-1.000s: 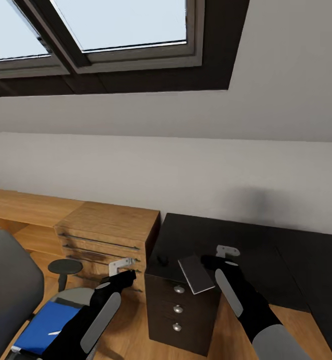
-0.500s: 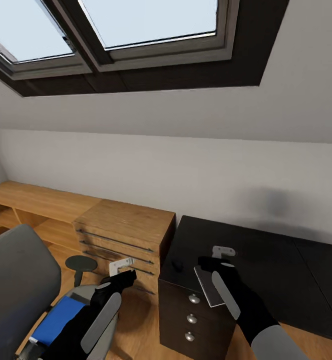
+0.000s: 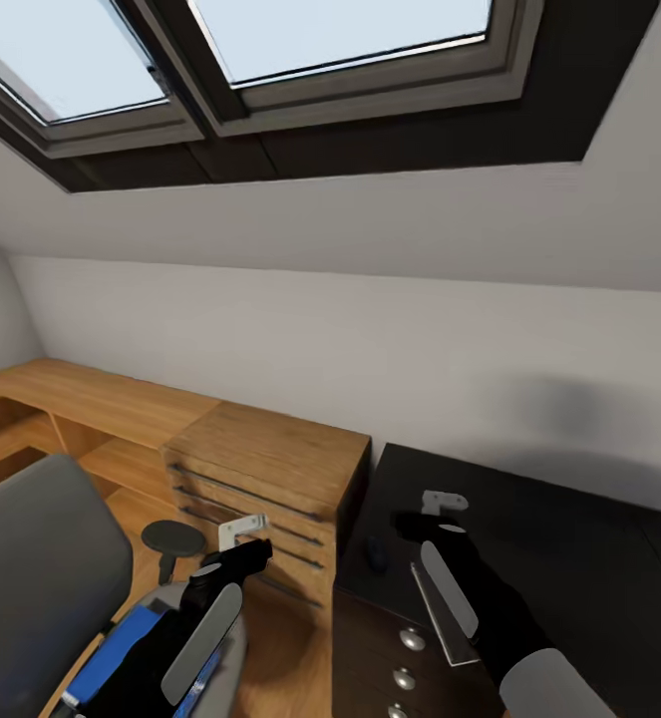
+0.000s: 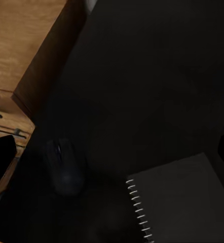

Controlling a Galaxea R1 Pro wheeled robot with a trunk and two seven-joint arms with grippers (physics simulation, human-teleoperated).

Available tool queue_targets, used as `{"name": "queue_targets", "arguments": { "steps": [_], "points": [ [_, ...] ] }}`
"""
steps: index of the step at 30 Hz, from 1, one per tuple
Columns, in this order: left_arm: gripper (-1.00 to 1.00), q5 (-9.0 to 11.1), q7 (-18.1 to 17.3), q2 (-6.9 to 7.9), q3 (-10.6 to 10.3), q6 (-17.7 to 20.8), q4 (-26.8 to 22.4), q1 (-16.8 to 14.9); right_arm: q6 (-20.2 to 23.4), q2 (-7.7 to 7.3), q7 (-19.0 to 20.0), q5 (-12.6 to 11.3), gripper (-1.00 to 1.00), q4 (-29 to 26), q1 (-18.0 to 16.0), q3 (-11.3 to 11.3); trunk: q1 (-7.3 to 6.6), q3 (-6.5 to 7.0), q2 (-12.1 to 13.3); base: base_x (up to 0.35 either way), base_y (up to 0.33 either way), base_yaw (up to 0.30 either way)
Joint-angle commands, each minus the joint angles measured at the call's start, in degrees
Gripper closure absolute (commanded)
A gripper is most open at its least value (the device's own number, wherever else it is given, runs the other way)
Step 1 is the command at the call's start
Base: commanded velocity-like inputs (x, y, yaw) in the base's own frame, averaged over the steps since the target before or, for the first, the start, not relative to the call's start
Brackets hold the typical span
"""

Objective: In the bedroom, organize the workspace by keeping the computer under the desk, ensuring the monitor is on the desk, placing the keyboard on the desk next to the monitor, placing the mouse on the desk next to the keyboard, moving the folder from the swivel chair onto the desk next to the mouse, stacking the notebook on top of the folder with the pen on top of the notebook, and positioning the swivel chair next to the desk.

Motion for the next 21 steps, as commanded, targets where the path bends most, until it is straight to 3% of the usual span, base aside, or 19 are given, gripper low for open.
{"name": "queue_targets", "arguments": {
  "steps": [1,8,16,21],
  "points": [
    [-1.0,0.38,0.49,0.06,-0.19,0.1,-0.06,-0.08,0.11,-0.03,-0.58,-0.6,-1.0,-0.09,-0.05,0.13,0.05,-0.09,-0.07,0.323,-0.055,0.273],
    [-1.0,0.36,0.49,0.06,-0.19,0.11,-0.04,-0.08,0.11,-0.05,-0.56,-0.6,-1.0,-0.09,-0.05,0.12,0.05,-0.09,-0.07,0.303,-0.147,0.187],
    [-1.0,0.36,0.49,0.06,-0.19,0.11,-0.07,-0.08,0.11,-0.12,-0.49,-0.66,-1.0,-0.09,-0.05,0.12,0.05,-0.09,-0.07,0.255,-0.218,0.024],
    [-1.0,0.42,0.49,0.06,-0.19,0.11,-0.11,-0.08,0.11,-0.04,-0.25,-0.61,-1.0,0.24,-0.05,0.34,0.05,-0.09,-0.07,0.098,-0.092,0.002]
  ]
}}
